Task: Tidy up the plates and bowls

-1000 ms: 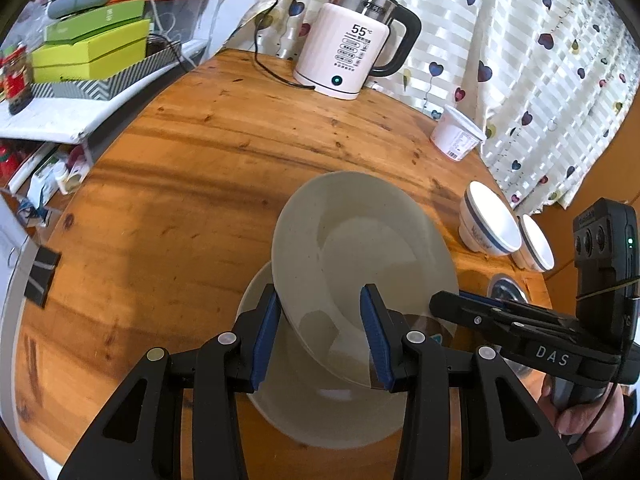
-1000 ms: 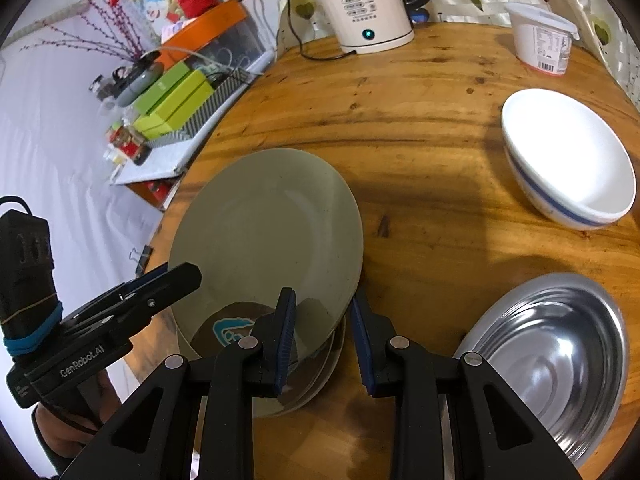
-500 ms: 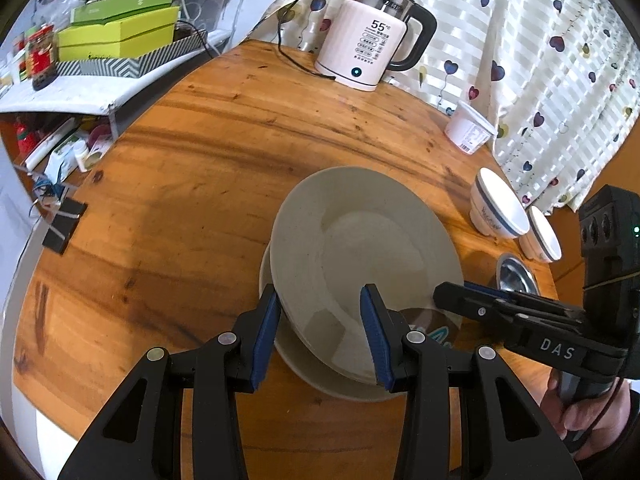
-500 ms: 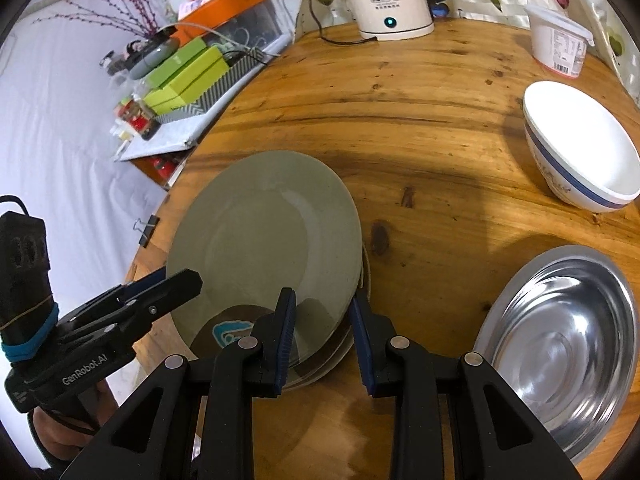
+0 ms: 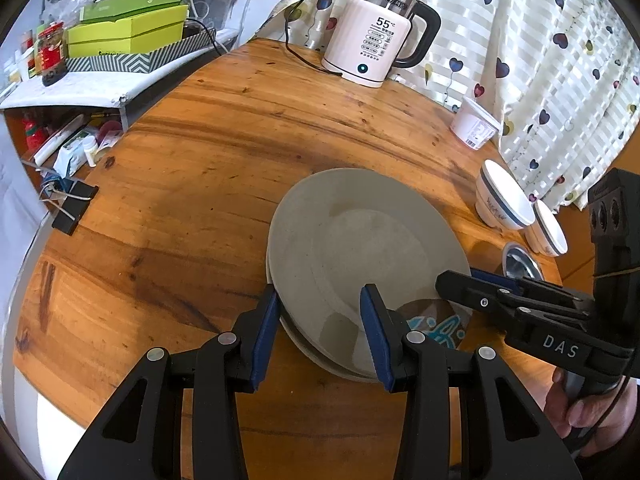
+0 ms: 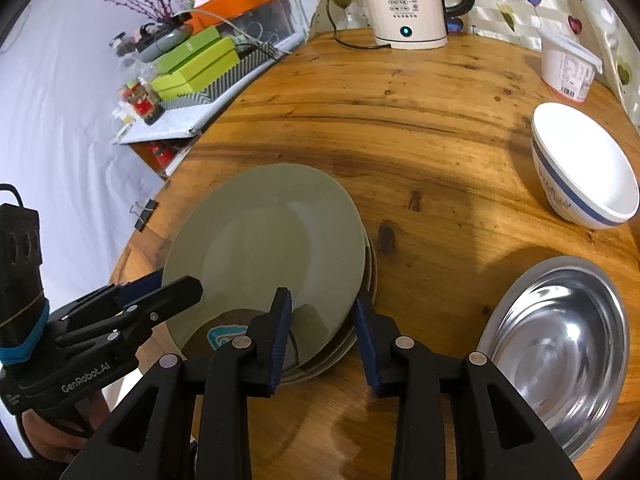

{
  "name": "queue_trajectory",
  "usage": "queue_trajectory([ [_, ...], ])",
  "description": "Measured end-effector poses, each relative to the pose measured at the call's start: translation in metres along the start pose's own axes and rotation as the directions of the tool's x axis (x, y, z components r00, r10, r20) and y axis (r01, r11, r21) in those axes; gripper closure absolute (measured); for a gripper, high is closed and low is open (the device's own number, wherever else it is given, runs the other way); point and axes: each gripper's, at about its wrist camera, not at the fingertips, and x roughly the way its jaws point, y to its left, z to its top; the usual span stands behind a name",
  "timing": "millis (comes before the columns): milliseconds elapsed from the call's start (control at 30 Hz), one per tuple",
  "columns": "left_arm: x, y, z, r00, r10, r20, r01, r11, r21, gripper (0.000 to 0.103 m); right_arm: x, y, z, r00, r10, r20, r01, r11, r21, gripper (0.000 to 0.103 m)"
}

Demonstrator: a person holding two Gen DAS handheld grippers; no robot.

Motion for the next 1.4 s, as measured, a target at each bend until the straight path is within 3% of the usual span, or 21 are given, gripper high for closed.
queue_trajectory([
  [667,0.0027,0.0034,-0.0047,1.000,0.007,-0.008,-0.007,1.000,-0.007,0.061,-0.0001,0.0064,-0.0058,1.000,-0.025,0.007,0.025,0.999,-0.041,0.069],
  [1100,0.0009,0.0061,-0.0017,1.000,0.005,0.026,-0.004,1.000,-0.014,0.061,-0.0052,-0.0029,-0.0067,0.999,-0.036,0.036,0.037,0.999,-0.027,0.069],
  [1400,0.0021,0.0008,-0.0016,1.000,0.018,0.023,-0.018,1.000,-0.006,0.061,-0.0043,-0.0014,-0.0074,0.999,-0.022,0.035,0.023,0.999,-0.042,0.073],
])
